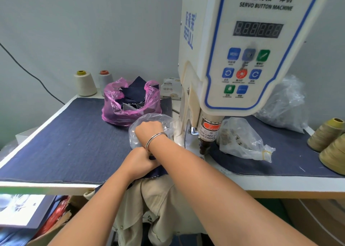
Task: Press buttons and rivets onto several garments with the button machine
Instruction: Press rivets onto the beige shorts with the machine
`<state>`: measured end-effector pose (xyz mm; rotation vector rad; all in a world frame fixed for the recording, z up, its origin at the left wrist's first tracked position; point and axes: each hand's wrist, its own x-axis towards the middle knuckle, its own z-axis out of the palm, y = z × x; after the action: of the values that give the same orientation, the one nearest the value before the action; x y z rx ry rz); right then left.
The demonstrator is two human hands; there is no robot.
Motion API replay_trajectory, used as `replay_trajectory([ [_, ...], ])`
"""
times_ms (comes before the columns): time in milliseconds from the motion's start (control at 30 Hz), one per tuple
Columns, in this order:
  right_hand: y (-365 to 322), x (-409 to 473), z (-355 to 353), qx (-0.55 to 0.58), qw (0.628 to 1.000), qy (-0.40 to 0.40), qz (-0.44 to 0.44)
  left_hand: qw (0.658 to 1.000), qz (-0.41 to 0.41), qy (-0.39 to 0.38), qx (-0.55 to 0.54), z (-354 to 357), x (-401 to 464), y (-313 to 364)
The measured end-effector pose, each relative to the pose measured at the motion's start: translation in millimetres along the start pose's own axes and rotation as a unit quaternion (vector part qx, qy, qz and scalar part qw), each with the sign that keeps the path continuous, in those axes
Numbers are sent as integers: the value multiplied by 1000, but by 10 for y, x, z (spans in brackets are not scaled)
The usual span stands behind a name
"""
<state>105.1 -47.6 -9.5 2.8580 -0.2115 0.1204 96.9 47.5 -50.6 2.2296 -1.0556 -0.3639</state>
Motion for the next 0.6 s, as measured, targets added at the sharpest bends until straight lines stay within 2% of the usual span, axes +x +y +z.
replay_trajectory([
  [167,4,10,36,35,999,-12,26,1000,-8,0,-9,-9,-11,17],
  [433,71,33,119,158,981,-64,89,999,21,-21,-16,-51,-62,96],
  [600,84,20,116,156,984,-56,59,1000,9,-9,-16,-37,-39,74],
])
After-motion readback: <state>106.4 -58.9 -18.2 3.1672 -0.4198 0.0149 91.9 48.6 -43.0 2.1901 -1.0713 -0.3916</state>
